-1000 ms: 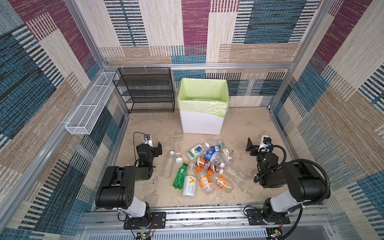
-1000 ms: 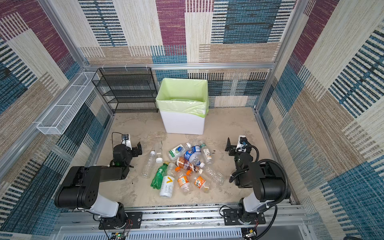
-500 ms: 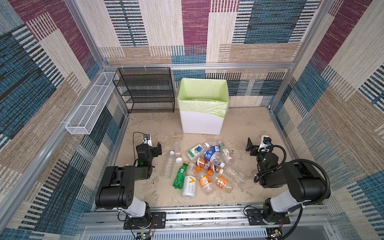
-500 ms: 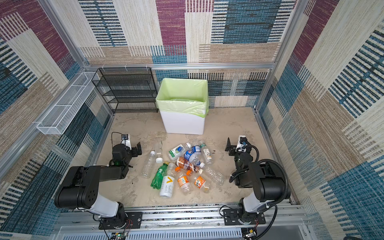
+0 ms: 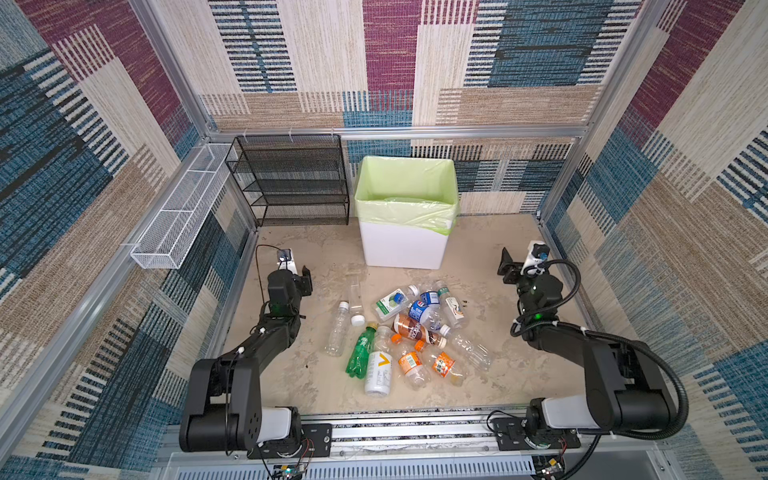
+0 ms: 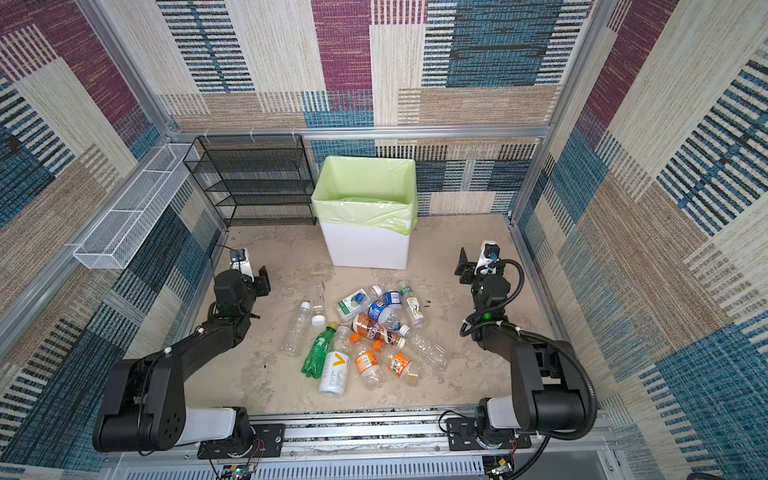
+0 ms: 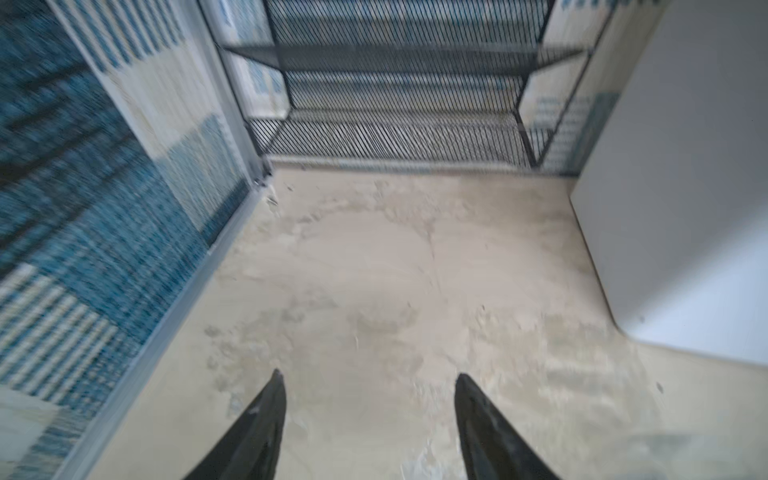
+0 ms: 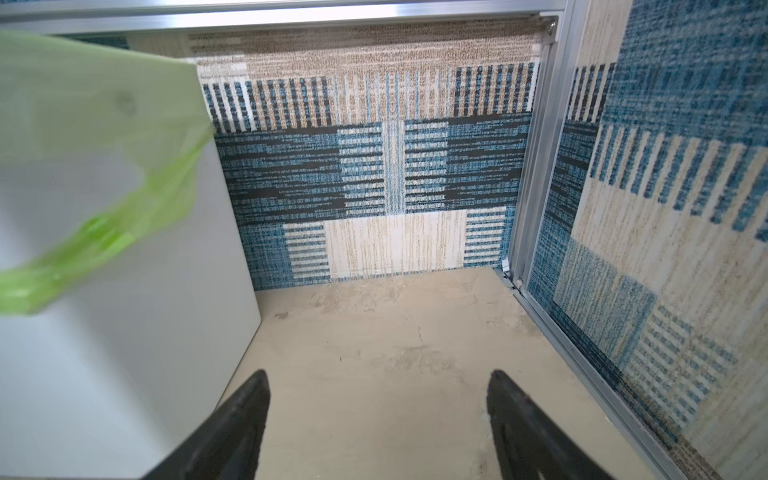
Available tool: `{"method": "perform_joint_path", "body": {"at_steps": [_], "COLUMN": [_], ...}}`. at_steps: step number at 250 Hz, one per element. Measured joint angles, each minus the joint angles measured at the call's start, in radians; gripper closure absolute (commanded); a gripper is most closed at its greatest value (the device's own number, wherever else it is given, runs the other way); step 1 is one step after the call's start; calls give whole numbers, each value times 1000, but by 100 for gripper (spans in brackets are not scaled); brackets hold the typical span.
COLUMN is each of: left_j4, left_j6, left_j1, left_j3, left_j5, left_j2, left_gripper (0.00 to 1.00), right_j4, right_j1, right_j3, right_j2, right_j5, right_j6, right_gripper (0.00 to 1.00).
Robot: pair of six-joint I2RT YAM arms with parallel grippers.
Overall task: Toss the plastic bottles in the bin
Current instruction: 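Reach the right gripper down and grasp the blue-capped Pepsi bottle while the left arm rises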
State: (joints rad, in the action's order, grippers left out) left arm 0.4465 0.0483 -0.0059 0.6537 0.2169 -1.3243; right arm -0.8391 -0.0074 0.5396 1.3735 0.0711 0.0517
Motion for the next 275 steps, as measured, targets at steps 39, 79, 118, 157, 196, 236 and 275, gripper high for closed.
{"method": "perform_joint_path", "body": {"at_steps": [39, 79, 118, 157, 196, 236, 275], "left_j4": [-262, -468, -605, -612, -618, -615, -616], "left_j6": [77, 79, 63, 60, 61, 61, 61], "left_j1": [-35, -55, -56, -56, -56, -56, -56], "left_j3": [178, 271, 284, 263, 273, 270, 270], "left_j5": [20, -75, -174, -254, -304, -327, -328], "left_j2": [87, 136, 140, 119, 103, 122, 121], "left_gripper": [34, 34, 34, 34, 34, 33, 33], "right_j4": [356, 719, 1004, 1147, 1215, 1302, 1323], "right_j1": [28, 99, 205, 376, 530, 623, 650], "right_j3": [116, 174, 199, 251, 338, 452, 524], "right_j2": [-77, -185, -271, -270, -132, 40, 140], "right_j5": [-46, -112, -197, -242, -257, -232, -178], "right_j6": [81, 131, 163, 159, 89, -17, -92], "right_gripper": [22, 22, 23, 21, 20, 21, 21]}}
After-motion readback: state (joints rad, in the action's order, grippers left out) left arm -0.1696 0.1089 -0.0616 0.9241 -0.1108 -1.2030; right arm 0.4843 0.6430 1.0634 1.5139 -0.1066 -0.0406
